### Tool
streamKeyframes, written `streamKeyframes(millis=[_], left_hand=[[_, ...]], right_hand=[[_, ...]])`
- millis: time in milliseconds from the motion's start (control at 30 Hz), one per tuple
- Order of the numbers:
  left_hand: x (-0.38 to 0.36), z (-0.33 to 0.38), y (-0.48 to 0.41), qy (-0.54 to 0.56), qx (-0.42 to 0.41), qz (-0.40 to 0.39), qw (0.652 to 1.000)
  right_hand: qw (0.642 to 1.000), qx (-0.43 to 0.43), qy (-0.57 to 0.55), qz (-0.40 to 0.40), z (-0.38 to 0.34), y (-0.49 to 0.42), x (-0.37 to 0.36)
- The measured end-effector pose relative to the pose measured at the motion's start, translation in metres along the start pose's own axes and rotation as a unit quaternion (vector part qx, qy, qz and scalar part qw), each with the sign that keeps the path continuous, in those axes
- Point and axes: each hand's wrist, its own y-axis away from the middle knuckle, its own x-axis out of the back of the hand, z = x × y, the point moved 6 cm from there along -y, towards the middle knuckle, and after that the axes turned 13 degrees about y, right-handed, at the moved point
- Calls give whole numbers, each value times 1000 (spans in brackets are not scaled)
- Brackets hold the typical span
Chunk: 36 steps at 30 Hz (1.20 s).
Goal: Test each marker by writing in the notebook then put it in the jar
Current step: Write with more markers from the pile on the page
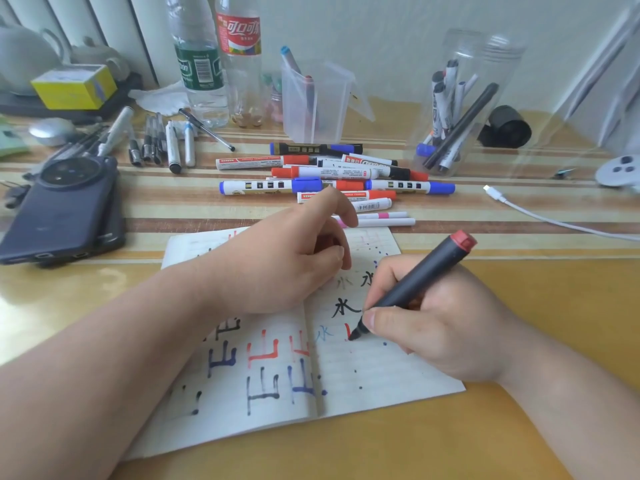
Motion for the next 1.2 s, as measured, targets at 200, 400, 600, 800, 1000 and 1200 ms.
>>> streamKeyframes(millis=[200,400,600,800,1000,1200], left_hand=[[-2,0,0,-13,-7,5,1000],[-2,0,-1,-23,-9,8,1000],[-2,-1,-1,-26,-11,7,1000],[-2,-2,-1,-31,-13,7,999],[-1,-3,-2,-35,-23,12,999],[0,0,-2,-37,-41,14,998]], right_hand=[[999,3,-50,-5,1,-1,0],[999,10,-30,-2,1,-1,-2],[1000,21,-14,3,1,-1,-1],[997,16,-75,-21,0,0,-1],[997,-13,-70,15,9,-3,8],[998,-7,-54,10,9,-2,5]])
